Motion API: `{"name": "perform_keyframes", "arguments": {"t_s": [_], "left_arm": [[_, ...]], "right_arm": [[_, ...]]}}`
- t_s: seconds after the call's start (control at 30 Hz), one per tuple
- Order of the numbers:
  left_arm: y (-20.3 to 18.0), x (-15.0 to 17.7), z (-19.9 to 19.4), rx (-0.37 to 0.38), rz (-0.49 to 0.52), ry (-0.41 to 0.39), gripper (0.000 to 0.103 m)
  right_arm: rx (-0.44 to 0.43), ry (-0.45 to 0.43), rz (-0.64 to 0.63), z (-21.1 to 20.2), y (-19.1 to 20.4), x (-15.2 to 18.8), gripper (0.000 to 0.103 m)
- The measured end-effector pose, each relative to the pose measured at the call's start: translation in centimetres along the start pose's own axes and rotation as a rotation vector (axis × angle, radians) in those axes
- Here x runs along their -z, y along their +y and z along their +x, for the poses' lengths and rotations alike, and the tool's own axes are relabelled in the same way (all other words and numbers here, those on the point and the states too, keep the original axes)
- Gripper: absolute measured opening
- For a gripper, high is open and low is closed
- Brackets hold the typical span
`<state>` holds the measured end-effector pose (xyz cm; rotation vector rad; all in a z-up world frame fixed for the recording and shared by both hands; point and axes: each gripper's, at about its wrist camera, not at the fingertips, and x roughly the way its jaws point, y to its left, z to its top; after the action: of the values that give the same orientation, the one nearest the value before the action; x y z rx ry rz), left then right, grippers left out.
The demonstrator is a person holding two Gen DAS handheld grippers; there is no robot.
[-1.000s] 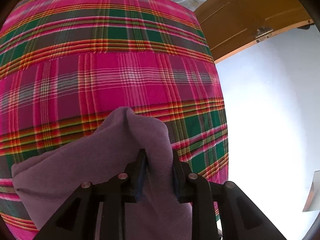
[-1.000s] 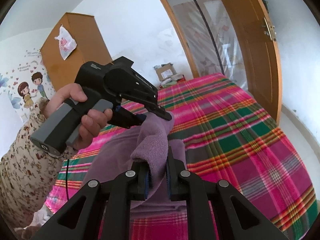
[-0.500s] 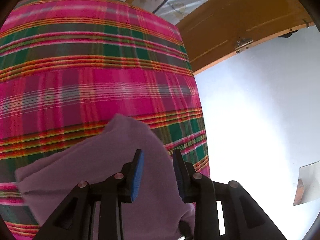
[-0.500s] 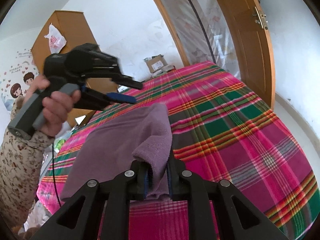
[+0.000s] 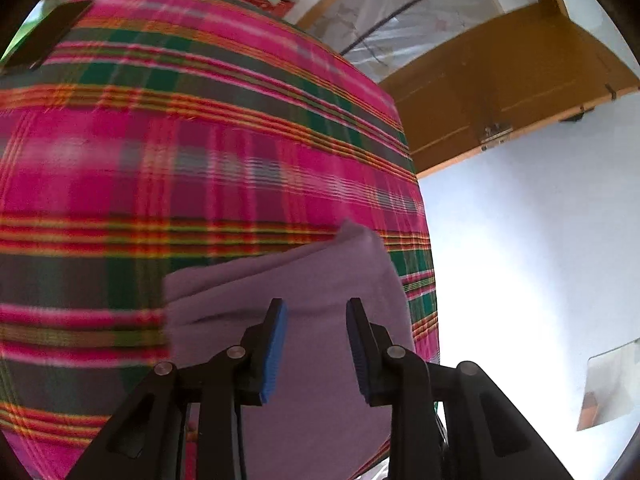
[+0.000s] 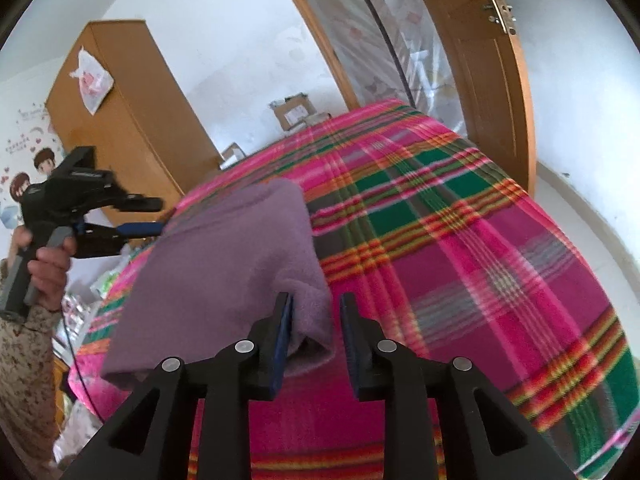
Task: Fold clothes
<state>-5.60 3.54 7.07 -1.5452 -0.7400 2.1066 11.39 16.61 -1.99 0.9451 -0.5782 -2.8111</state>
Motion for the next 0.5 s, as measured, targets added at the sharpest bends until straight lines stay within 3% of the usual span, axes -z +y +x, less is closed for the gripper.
{"name": "perform_keyframes", "arguments": {"t_s": [0.13,0.27,0.5], "left_arm": [[2.8,0.9,-1.5,0.005,-0.042,-0.025,0.031],[5.5,1.5,-2.2,0.021,-0.088,-0.039,0.031],[8.7,1.1,-2.0,0.114,-0.170,-0.035,0.031]], "right_arm": [[0.045,0.016,-0.020,-0.5,-0.4,-0.4,0.031],[0.052,-0.047,-0.061,-1.9,0.5,-2.6,0.031],[-0.074,-0.030,-0.258,0.3,6.5,-6.2,0.031]]}}
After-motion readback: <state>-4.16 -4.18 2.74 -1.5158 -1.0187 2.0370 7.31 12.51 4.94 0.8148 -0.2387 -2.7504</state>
